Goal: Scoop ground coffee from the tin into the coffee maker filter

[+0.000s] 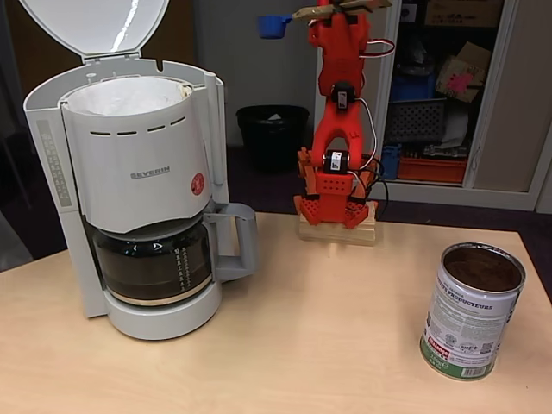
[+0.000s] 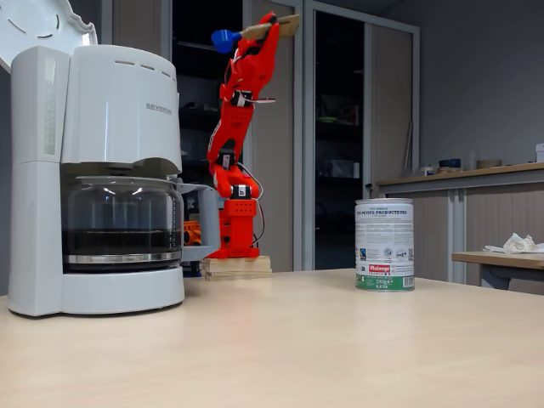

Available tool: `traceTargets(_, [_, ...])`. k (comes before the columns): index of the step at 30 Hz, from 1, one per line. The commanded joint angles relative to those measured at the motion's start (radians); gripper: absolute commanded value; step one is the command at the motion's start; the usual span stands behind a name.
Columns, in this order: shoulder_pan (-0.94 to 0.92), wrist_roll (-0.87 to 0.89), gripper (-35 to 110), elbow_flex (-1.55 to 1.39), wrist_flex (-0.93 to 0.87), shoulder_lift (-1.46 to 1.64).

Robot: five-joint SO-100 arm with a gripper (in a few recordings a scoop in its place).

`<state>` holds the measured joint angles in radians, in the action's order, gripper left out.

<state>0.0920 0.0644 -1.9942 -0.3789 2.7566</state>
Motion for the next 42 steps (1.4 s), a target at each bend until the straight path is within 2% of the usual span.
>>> traceTargets(1, [0.110,0.034,0,-0.054,-0.040,0.074])
traceTargets(12, [0.479,0.107,0,-0.215,-0.249,0.112])
traceTargets(17, [0.632,0.086,0,-0.333,-0.245,0.100])
traceTargets(26, [0.772,0.129,0,-0.449,0.044,0.014])
traceTargets(33, [0.784,0.196,0,-0.433,0.272,-0.120])
traceTargets(42, [0.785,0.250,0,-0.336,0.502,-0.454])
